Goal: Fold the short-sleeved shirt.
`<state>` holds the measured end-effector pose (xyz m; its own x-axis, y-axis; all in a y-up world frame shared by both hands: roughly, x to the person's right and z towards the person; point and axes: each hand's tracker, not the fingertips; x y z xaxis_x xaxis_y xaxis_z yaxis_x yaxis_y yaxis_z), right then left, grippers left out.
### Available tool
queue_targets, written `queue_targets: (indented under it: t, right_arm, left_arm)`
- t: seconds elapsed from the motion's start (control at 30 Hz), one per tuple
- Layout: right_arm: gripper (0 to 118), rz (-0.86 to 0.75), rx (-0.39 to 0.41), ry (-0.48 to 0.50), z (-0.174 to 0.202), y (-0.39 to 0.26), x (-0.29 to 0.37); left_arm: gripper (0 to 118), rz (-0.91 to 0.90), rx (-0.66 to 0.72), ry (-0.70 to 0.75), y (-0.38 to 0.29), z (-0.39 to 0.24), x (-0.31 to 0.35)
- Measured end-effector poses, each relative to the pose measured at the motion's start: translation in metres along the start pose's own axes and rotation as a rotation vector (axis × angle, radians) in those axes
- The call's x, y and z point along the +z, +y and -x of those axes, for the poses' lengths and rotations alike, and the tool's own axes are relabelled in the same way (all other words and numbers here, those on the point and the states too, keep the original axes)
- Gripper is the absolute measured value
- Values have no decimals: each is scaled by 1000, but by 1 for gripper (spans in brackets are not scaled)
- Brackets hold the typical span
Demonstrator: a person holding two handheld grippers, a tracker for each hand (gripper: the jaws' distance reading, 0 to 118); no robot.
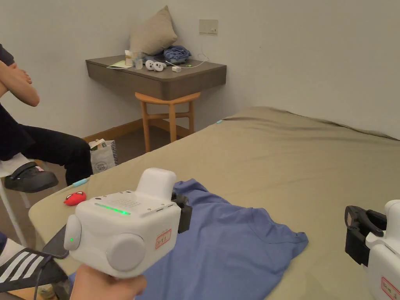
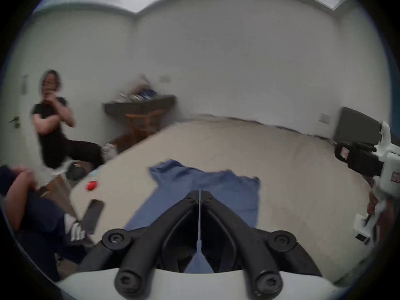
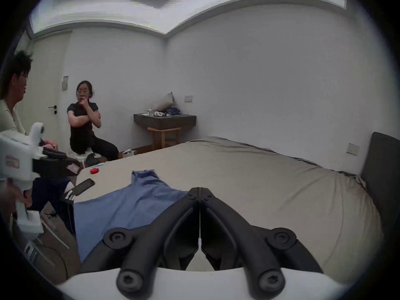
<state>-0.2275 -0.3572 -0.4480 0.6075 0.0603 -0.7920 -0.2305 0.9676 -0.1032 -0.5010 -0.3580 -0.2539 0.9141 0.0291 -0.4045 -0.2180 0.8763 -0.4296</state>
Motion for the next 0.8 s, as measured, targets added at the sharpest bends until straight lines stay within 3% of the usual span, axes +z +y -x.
queue_targets:
  t: [0.03,0.07,0.1,0.2,0.47,0.53,0.67,0.7,0.73,0.77,0.8]
  right_arm:
    - [3,7,4,-13,-7,-1,1]
    - [3,15,6,-28,-14,-2,2]
    - [3,20,5,-39,-20,-4,4]
    - [3,50,4,-76,-38,-12,9]
    - [3,163,-21,-146,-64,-46,21]
    - [3,175,-22,-150,-67,-53,23]
    - [3,199,-37,-161,-71,-61,28]
    - [3,203,-38,-167,-73,-63,29]
    - [3,205,-41,-174,-74,-64,30]
    - [3,204,-47,-182,-76,-66,31]
    - [3,205,-53,-188,-78,-68,31]
  left_arm:
    - [43,6,-19,-12,6,-1,-20]
    - [91,27,-60,-3,14,2,-42]
    - [118,51,-89,-14,18,3,-63]
    - [118,226,-49,-106,21,7,-124]
    - [118,606,-7,-165,-47,-13,-242]
    - [118,650,18,-122,-66,-15,-258]
    - [97,622,3,-36,-75,-14,-267]
    - [78,625,25,-43,-71,-12,-265]
    - [45,607,56,-28,-64,-9,-260]
    - [1,575,103,-17,-57,-2,-258]
    - [1,512,149,-16,-53,4,-255]
